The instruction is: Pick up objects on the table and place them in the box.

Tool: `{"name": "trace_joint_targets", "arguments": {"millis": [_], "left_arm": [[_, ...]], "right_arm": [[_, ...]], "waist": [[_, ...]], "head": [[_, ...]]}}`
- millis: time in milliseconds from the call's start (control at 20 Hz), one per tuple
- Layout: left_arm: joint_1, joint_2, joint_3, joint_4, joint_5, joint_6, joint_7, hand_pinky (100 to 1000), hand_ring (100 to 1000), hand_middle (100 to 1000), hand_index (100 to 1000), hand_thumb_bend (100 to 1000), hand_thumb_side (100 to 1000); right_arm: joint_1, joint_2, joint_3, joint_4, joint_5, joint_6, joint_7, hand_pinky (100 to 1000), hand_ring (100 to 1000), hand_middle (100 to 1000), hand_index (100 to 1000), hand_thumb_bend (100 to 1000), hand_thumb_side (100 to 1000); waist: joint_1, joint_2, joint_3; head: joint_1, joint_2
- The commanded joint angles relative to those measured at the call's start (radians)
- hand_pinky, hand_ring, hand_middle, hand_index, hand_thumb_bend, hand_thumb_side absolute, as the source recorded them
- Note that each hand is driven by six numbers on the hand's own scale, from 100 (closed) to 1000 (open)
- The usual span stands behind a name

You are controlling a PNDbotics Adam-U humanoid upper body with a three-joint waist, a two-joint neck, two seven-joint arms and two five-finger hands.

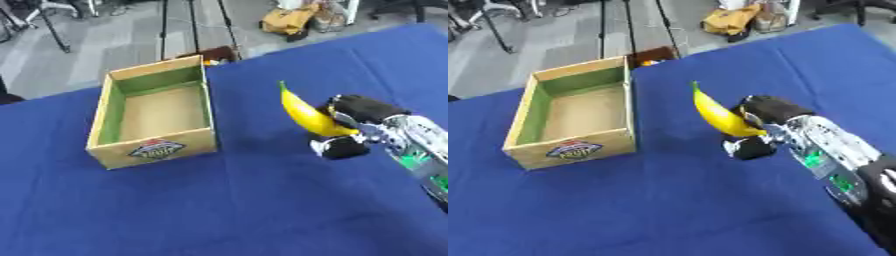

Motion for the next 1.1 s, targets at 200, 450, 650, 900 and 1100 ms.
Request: {"name": "trace_joint_targets", "arguments": {"millis": [200,450,650,900,1100], "left_arm": [[-0.004,0.029,0.000,-0.020,0.004,-0.002,-0.007,360,743,834,881,145,977],[-0.003,0.032,-0.002,-0.020,0.004,-0.001,-0.009,361,743,834,881,145,976],[-0.003,0.035,-0.002,-0.020,0.005,0.000,-0.010,361,744,834,880,146,977],[-0.003,0.037,-0.003,-0.020,0.005,0.000,-0.012,361,744,834,879,146,977],[-0.003,0.038,-0.003,-0.020,0.006,0.001,-0.013,361,744,834,879,146,977]], "right_arm": [[-0.078,-0.034,0.022,-0.007,0.047,-0.007,0.073,626,832,682,719,100,648],[-0.143,-0.029,0.050,-0.001,0.089,-0.024,0.136,627,823,721,723,100,664],[-0.199,-0.023,0.077,0.012,0.119,-0.046,0.185,626,815,736,725,100,673],[-0.275,-0.004,0.108,0.030,0.146,-0.073,0.228,627,808,747,727,100,689],[-0.322,0.016,0.111,0.039,0.178,-0.090,0.238,628,803,752,729,100,710]], "waist": [[-0.012,-0.023,0.004],[-0.018,-0.028,0.007],[-0.023,-0.030,0.008],[-0.029,-0.033,0.011],[-0.032,-0.034,0.013]], "head": [[-0.004,-0.001],[-0.005,0.002],[-0.005,0.004],[-0.005,0.005],[-0.005,0.004]]}}
